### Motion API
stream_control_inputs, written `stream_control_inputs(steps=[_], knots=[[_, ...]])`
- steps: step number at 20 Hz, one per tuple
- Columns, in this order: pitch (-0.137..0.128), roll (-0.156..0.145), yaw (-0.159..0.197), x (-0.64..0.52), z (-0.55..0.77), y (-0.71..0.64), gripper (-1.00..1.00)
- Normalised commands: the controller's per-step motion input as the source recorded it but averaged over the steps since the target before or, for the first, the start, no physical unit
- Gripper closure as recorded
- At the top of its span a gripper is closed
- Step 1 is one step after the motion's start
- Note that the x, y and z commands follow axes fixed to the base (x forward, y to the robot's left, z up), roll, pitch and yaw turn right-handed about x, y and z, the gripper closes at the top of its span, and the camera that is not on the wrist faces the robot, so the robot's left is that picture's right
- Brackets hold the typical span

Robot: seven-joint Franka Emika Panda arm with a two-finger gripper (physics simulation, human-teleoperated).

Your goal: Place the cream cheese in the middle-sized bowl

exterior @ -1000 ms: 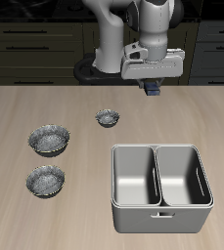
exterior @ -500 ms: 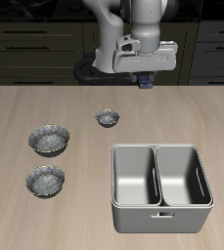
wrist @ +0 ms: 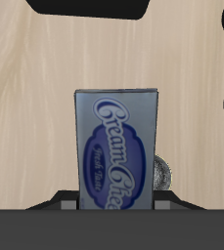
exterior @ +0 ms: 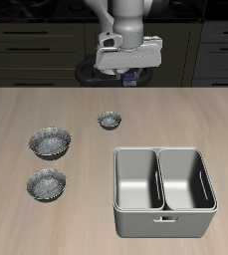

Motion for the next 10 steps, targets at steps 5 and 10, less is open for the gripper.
stream_control_inputs(steps=[5, 10], knots=[[0.036, 0.045, -0.001, 0.19, 0.27, -0.64, 1.0], [0.007, 0.001, 0.013, 0.14, 0.21, -0.52, 1.0]])
